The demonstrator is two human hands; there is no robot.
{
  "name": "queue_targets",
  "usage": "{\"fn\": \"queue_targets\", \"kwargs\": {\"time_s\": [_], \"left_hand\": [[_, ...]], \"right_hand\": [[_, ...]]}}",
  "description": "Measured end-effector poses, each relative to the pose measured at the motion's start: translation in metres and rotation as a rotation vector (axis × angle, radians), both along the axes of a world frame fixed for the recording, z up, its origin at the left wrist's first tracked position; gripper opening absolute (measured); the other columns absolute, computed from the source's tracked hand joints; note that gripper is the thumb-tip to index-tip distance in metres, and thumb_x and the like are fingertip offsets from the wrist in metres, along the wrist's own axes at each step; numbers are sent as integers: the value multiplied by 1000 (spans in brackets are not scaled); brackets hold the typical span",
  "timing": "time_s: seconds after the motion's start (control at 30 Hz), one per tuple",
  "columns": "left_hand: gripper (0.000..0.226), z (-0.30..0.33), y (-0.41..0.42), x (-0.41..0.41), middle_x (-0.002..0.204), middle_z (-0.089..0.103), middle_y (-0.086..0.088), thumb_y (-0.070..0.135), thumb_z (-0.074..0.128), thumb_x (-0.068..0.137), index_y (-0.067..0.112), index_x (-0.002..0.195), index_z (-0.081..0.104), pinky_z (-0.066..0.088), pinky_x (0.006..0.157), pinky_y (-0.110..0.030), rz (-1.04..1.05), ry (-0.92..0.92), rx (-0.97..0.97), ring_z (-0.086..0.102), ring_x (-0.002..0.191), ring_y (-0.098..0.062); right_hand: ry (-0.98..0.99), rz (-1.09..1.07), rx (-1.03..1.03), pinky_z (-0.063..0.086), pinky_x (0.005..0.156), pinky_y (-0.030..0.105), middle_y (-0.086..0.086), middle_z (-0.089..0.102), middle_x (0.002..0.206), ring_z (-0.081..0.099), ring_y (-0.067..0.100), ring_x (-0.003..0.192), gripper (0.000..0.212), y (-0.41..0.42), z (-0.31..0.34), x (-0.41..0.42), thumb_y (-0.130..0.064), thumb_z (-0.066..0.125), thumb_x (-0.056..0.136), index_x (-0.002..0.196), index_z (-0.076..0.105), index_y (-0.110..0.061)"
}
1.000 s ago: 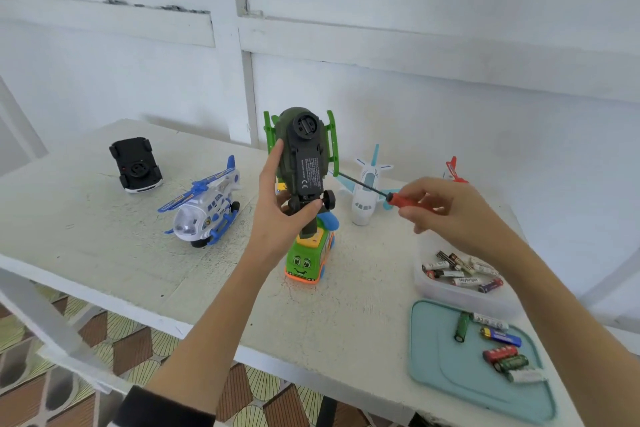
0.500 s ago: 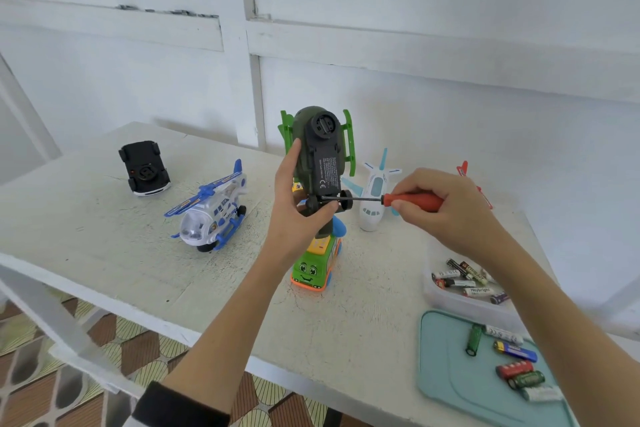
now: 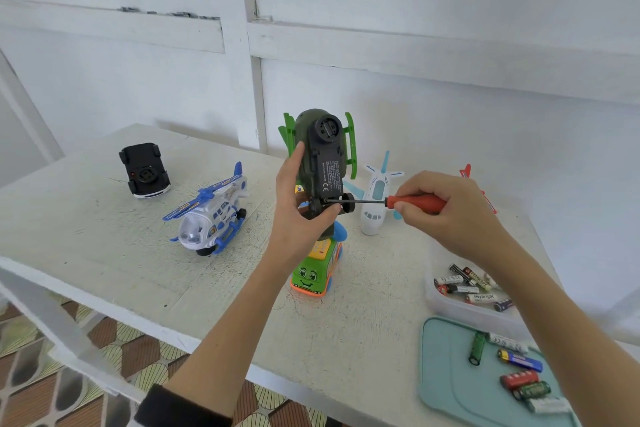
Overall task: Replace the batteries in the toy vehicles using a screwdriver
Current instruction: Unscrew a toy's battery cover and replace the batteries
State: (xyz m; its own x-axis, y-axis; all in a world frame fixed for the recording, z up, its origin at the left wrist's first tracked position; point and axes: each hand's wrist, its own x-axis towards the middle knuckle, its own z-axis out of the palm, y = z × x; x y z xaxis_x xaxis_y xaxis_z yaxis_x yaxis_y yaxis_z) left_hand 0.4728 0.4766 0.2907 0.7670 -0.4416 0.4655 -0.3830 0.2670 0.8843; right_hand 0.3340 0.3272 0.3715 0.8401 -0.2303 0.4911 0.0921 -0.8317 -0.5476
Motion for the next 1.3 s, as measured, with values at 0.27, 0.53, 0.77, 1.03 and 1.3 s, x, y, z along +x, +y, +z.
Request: {"fn": "queue_targets", "kwargs": {"time_s": [0.27,0.53,0.77,1.03,1.3], "left_hand": [[91,-5,-8,3,154,25,3,10,68,73,51,144,28,58,87,-35,86,-63,41,49,128,-35],[91,-5,-10,1,152,29,4,10,67,73,55,142,27,57,88,-33,71,-40,50,54,123,-30],[91,-8,-10,-2,149,40,-1,6,68,75,56,142,31,57,86,-35,10,75,-31,65,109,-25],[92,-8,-7,0,151,37,4,-5,68,80,55,140,32,56,83,-28,16,91,-50,65,110,-25],[90,-6,-7,-1,151,38,2,4,68,77,57,140,31,57,84,-32,28,86,-40,66,107,-25]], "right_hand": [[40,-75,-194,34,54,20,-6,56,58,48,8,54,10,11,11,0,-20,67,81,76,64,-12],[11,-7,-283,34,54,12,-15,42,53,42,7,50,7,27,39,7,-15,62,87,91,57,-12],[113,23,-297,34,55,24,-11,58,67,44,3,53,21,35,43,9,-36,53,89,98,52,-17],[41,185,-258,38,57,15,-3,50,81,49,9,66,21,31,43,11,-7,57,80,99,55,-16],[27,212,-249,36,57,16,-6,50,78,44,6,66,26,32,41,12,0,59,77,100,58,-13]]}}
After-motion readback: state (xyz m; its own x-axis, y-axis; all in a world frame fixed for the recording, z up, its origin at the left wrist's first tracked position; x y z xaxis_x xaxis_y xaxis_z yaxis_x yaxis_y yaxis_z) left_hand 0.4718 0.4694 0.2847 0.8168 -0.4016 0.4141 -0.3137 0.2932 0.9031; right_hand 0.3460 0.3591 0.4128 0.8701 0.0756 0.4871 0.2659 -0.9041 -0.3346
